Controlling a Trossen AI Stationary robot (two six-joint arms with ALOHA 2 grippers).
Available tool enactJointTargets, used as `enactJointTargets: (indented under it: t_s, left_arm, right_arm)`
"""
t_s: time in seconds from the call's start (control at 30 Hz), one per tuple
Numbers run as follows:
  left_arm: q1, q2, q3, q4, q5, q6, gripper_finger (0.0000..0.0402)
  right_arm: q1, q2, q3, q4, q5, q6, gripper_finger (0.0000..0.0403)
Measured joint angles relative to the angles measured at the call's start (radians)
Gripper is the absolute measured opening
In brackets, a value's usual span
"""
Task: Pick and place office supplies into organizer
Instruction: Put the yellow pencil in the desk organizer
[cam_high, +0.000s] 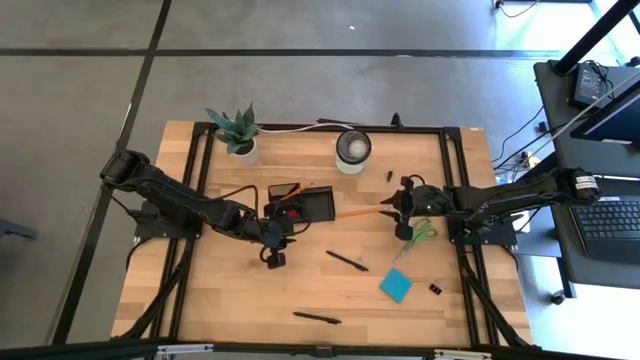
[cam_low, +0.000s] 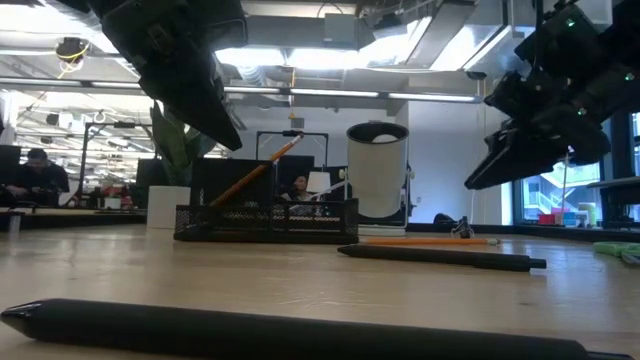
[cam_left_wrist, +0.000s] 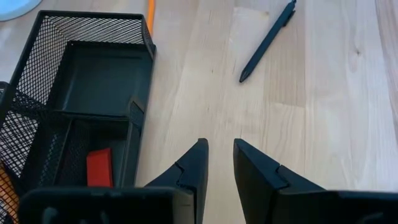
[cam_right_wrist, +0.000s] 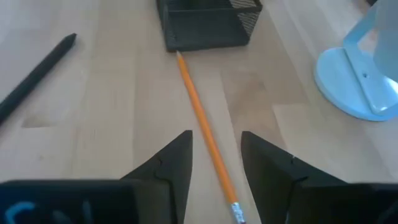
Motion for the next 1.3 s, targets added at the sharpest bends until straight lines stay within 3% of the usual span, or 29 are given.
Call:
enactJointTargets:
  t_s: [0.23,0.57,1.07,1.3]
  left_arm:
    - [0.000,0.000,0.000,0.000,-0.013,0.000,0.0070]
    - [0.018,0.000,0.000,0.000,-0.024,0.000,0.0070]
    - [0.026,0.000,0.000,0.000,-0.024,0.000,0.0070]
    - [0.026,0.000,0.000,0.005,-0.025,0.000,0.0070]
  right_arm:
    - [-0.050,0.052,0.000,0.020,-0.038,-0.033,0.0140]
    - [-0.122,0.231,0.000,0.121,-0.131,-0.065,0.0140]
    - [-0.165,0.461,0.017,0.262,-0.189,-0.087,0.0138]
    - [-0.165,0.500,0.060,0.212,-0.207,-0.109,0.0080]
